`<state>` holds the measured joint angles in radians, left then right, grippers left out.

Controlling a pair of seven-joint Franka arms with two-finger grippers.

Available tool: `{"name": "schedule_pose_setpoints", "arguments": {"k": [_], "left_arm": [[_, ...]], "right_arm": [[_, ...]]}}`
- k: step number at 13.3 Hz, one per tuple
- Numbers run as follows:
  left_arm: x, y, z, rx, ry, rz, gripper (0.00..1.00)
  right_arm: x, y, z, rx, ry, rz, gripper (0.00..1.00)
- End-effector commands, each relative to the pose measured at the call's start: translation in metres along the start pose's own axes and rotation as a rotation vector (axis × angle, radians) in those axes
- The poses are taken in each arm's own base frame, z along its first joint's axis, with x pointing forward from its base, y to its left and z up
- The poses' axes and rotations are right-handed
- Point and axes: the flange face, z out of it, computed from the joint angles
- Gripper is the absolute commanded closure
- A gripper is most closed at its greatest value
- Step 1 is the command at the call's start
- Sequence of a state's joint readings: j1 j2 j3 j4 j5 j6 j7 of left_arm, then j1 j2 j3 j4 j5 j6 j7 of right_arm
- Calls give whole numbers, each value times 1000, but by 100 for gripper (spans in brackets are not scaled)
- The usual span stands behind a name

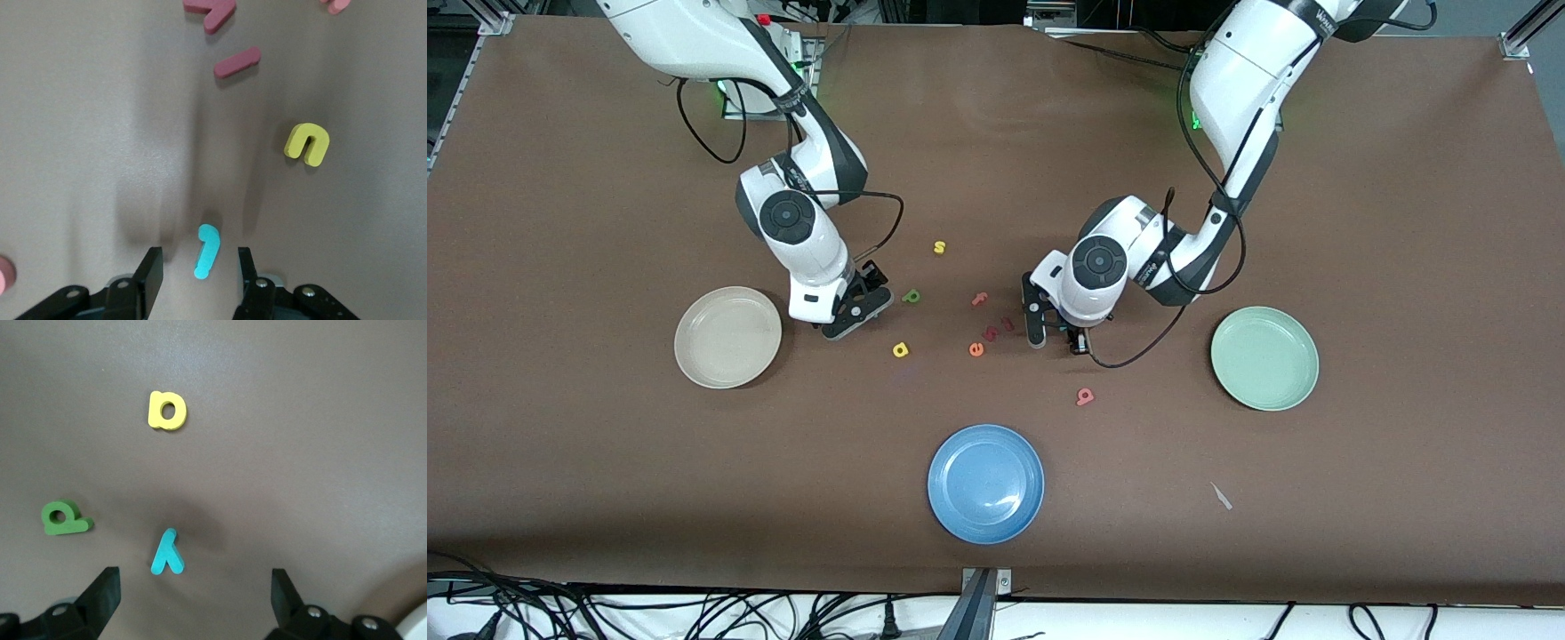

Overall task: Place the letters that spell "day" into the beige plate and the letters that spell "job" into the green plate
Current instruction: 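Grasp the cyan letter with the left gripper while the right gripper descends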

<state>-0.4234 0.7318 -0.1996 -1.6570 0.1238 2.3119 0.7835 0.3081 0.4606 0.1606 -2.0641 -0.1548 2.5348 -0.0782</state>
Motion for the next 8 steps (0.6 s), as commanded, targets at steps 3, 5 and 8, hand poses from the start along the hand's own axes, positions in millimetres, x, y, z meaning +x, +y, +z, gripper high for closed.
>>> {"name": "schedule_pose_setpoints", "arguments": {"k": [3, 5, 8], "left_arm": [[2, 7, 5, 16, -20, 39, 49], [1, 7, 11, 11, -25, 39, 50], [1, 7, 13, 32, -48, 56, 62]], "right_arm": [[-5, -8, 16, -1, 23, -29, 0], [-7, -9, 18, 0, 15, -32, 0], [-7, -17, 24, 4, 3, -38, 0]]}}
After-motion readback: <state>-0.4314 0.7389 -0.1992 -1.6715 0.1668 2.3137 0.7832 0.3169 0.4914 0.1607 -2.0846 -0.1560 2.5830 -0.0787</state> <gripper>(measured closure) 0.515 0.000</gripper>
